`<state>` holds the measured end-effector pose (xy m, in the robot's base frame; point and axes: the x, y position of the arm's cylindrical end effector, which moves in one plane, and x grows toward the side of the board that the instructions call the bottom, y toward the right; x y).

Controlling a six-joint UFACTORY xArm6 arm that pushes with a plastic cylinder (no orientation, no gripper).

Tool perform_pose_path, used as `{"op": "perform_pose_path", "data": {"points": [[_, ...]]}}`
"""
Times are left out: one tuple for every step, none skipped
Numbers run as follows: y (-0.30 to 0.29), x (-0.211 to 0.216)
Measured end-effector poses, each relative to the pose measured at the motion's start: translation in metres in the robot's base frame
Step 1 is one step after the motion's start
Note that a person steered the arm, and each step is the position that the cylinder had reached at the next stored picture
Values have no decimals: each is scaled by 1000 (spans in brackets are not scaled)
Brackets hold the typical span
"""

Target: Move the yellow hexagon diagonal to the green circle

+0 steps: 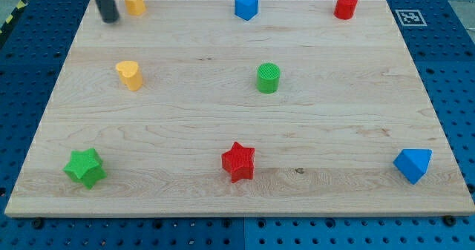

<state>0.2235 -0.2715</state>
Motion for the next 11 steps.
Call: {"op": "perform_pose_path", "data": {"points": [[-16, -32], [-4, -32], [38, -32], [65, -32], [66, -31], [72, -24], [93, -10], [128, -10], [146, -10], [146, -2], [143, 31]]}}
